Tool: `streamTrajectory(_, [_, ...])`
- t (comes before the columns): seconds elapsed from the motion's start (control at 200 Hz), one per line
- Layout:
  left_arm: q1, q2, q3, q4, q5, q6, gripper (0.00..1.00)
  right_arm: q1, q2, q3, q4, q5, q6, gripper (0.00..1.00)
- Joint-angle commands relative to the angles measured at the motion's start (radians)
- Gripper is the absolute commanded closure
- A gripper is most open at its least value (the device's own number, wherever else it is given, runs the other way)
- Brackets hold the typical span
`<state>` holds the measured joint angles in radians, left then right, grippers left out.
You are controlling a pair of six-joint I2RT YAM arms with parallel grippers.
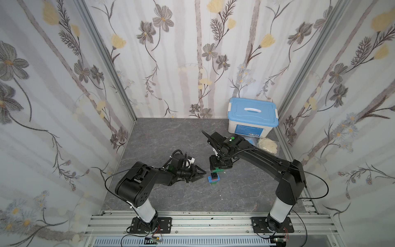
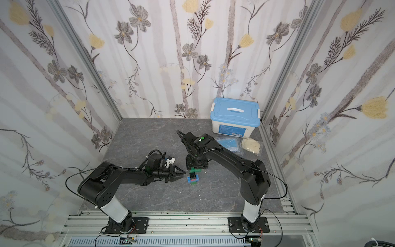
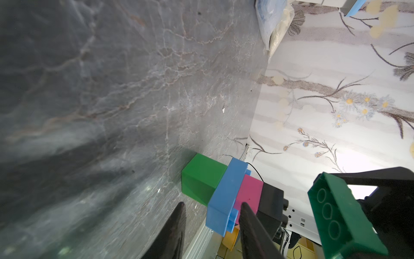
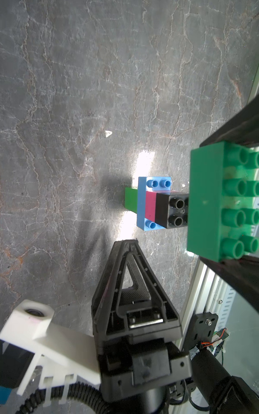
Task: Assemble the letter f with lego
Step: Assemble the lego brick with the lego brick.
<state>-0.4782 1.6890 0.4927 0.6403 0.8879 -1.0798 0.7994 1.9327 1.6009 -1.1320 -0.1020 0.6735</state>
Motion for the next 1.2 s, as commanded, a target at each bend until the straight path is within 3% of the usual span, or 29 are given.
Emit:
streamTrajectory(0.0, [-0.003,0.037,-0.018,0.220,0.038,-0.097,0.60,0.004,-0.001,-0.012,0.017,-0.013,0.006,0.36])
streamTrajectory(0.33, [-0.032,0.070,-0.046,0.321,0.042,-0.145,0.55,0.015,-0.005,-0.041,0.024,-0.025,0.006,0.36])
streamTrajectory(1.194, [-0.056,0.112,-0.055,0.348,0.056,-0.153,0.62,0.020,0.050,-0.033,0.024,-0.013,-0.030,0.36])
